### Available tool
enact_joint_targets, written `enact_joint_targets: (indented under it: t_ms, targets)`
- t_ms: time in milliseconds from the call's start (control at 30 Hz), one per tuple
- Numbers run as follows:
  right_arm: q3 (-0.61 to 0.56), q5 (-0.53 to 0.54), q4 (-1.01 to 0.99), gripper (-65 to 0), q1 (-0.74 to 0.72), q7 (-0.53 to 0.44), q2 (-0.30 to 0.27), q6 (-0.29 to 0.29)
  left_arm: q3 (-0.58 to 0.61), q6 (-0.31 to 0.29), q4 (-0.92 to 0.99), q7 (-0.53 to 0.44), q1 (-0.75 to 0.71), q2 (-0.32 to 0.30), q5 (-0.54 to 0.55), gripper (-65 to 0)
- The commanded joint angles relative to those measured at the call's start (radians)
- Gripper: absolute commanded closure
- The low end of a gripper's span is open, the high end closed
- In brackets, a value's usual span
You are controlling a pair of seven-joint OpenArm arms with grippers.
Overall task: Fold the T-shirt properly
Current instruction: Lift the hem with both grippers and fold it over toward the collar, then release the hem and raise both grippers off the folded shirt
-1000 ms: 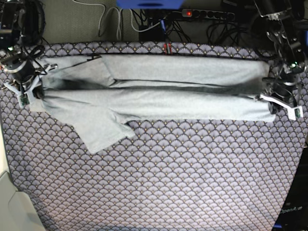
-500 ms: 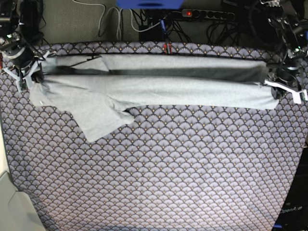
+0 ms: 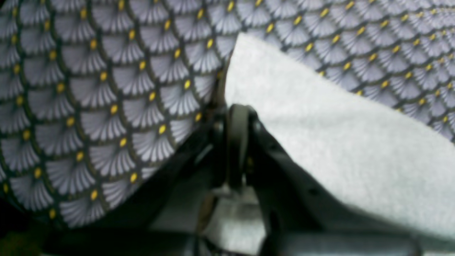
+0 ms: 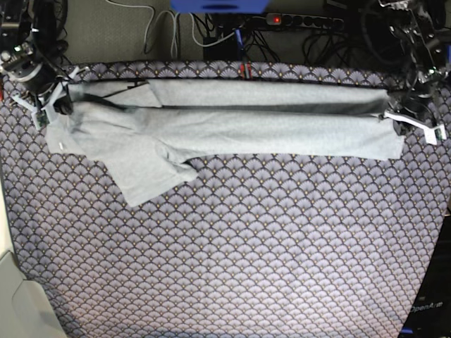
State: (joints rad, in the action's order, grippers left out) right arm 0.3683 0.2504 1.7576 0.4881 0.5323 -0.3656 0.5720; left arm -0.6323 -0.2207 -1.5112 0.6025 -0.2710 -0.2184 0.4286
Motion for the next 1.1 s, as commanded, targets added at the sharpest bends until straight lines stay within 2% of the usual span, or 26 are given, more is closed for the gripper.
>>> enact_joint_targets:
  t_ms: [0,100,200,300,433,533,600,1067]
  targets:
    - [0.01,0.007,0.012,0.0,0.002,-0.018,-0.016,0.004,-0.005,0.002,-0.009,-0.022,0.005,-0.017,0.006,-0.9]
    - [0.01,0.008,0.0,0.0,-0.002,0.027,-0.016,0.007,0.019,0.001,-0.007,-0.02,0.005,-0.019,0.006,-4.5]
    - [0.01,0.01,-0.002,-1.6,-0.01,0.079,-0.019,0.007,0.059,0.001,-0.009,-0.02,0.0,-0.023,0.006,-17.6]
    - [0.01,0.01,-0.002,-8.6,-0.01,0.091,-0.022,0.007,0.065,0.001,-0.013,-0.02,-0.001,-0.023,0.006,-30.2]
    - [0.01,0.008,-0.002,-20.1,-0.012,0.09,-0.023,0.007,0.065,0.001,-0.01,-0.02,0.003,-0.022,0.006,-39.2]
    - [0.01,0.008,-0.002,-26.0,-0.025,0.09,-0.031,0.007,0.065,0.001,-0.009,-0.02,0.003,-0.023,0.006,-41.1]
    - [0.011,0.007,-0.002,-27.3,-0.029,0.09,-0.031,0.007,0.065,0.001,-0.009,-0.02,0.003,-0.023,0.006,-41.0]
    - [0.01,0.007,-0.002,-27.3,-0.032,0.09,-0.036,0.007,0.067,0.001,0.099,-0.02,0.045,-0.017,0.006,-41.0]
